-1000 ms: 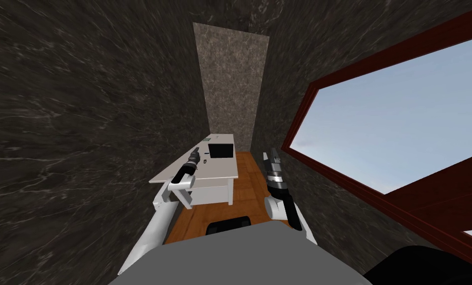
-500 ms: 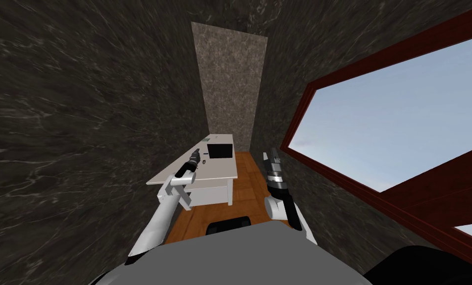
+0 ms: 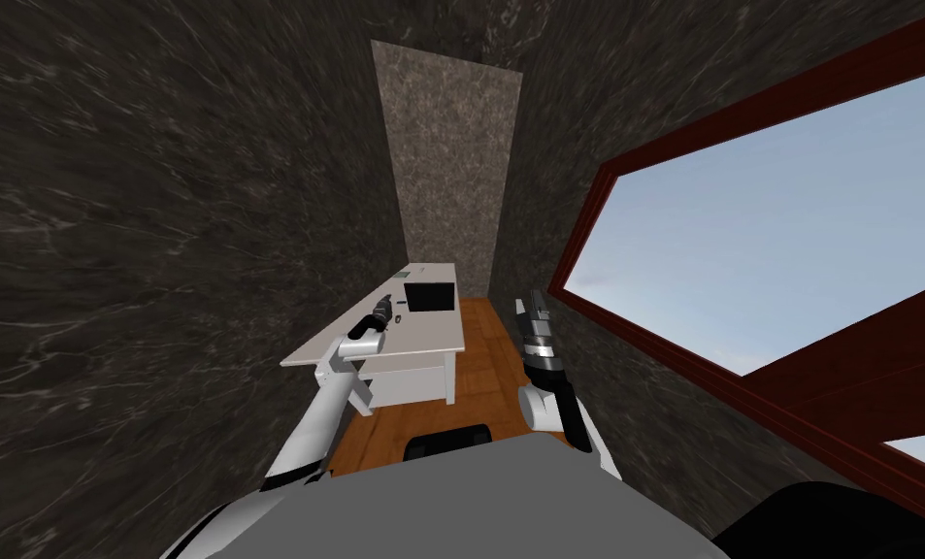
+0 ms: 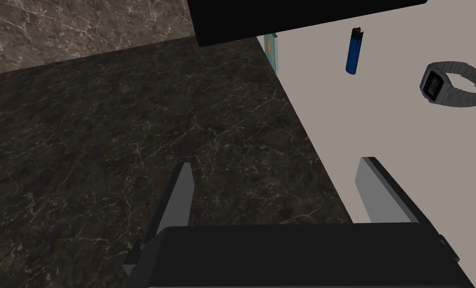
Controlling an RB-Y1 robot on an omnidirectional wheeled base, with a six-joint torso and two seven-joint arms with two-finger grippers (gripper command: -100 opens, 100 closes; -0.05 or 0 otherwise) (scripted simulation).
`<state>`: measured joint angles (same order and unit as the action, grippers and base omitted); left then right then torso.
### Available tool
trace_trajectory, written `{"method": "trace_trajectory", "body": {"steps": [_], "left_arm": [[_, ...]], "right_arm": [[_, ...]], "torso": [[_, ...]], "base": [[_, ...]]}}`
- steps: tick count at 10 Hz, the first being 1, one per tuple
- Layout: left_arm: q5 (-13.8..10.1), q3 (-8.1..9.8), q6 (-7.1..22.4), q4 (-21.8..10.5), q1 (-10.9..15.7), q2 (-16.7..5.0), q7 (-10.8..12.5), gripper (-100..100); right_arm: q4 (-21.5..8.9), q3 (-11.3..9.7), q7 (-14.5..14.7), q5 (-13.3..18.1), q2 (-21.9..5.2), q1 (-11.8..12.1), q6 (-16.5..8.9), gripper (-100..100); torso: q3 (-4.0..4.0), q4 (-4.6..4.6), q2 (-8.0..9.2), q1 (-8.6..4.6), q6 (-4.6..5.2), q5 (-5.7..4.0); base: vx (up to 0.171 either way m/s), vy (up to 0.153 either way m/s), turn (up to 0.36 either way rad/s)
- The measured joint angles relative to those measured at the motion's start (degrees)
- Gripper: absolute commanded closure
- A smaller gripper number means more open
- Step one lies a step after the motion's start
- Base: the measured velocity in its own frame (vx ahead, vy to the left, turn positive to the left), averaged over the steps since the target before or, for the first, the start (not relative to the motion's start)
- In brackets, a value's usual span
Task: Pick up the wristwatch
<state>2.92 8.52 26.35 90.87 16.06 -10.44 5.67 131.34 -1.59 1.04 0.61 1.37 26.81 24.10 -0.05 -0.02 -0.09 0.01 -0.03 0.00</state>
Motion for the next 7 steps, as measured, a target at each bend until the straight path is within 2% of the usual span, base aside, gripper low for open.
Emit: {"method": "trace_trajectory", "body": {"steps": [3, 7], "left_arm": [[0.3, 1.33, 4.3, -5.0, 3.6, -0.2, 0.3, -100], [0.3, 2.39, 10.0, -8.3, 6.1, -0.6, 0.5, -100]], "right_arm": [[0.0, 0.0, 0.0, 0.0, 0.0, 0.0, 0.0, 0], [0.0, 0.0, 0.0, 0.0, 0.0, 0.0, 0.0, 0]], "torso": [[-0.03, -0.01, -0.06, -0.01, 0.01, 0.00], [-0.02, -0.01, -0.03, 0.00, -0.01, 0.00]], "base": [[0.031, 0.001, -0.030], [0.027, 0.002, -0.026]]}}
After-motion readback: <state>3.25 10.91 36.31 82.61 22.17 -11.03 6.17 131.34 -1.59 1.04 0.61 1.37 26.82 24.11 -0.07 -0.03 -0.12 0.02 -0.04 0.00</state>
